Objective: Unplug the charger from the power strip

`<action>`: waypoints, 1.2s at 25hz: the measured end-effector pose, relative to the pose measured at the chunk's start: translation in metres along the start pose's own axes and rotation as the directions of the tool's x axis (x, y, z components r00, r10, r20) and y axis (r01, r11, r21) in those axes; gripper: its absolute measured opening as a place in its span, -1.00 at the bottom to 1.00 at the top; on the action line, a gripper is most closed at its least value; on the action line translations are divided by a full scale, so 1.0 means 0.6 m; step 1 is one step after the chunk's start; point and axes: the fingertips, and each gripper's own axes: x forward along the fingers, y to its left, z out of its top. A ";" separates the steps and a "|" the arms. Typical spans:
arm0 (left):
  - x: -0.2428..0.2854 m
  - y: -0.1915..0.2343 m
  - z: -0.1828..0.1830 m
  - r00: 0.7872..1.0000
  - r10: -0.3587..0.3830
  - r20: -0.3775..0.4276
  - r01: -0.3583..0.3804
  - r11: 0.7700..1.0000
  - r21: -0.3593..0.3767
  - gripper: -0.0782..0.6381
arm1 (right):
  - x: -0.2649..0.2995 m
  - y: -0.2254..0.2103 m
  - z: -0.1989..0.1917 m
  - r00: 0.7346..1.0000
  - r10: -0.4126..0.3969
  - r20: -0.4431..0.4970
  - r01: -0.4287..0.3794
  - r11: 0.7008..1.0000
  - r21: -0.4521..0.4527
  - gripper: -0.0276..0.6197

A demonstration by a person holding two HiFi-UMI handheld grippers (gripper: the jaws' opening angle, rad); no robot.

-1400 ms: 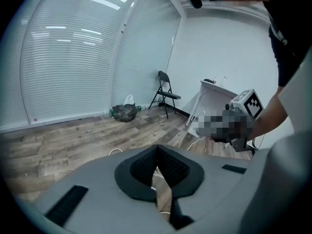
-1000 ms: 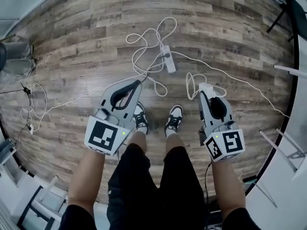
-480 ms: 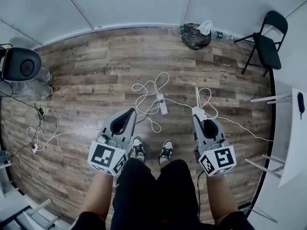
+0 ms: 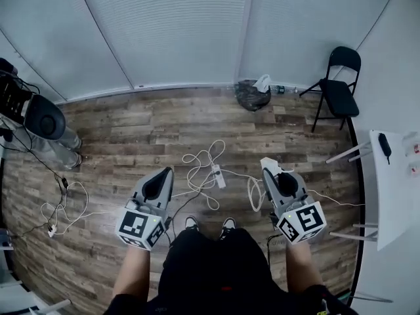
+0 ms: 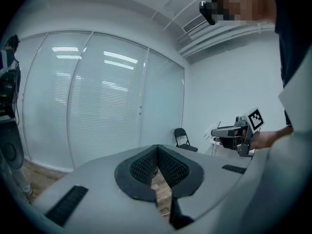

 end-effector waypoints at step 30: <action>-0.069 0.002 0.075 0.993 -0.075 0.089 0.075 0.997 0.006 -0.73 | -0.010 0.102 0.115 0.995 -0.024 0.093 0.037 0.990 -0.138 -0.58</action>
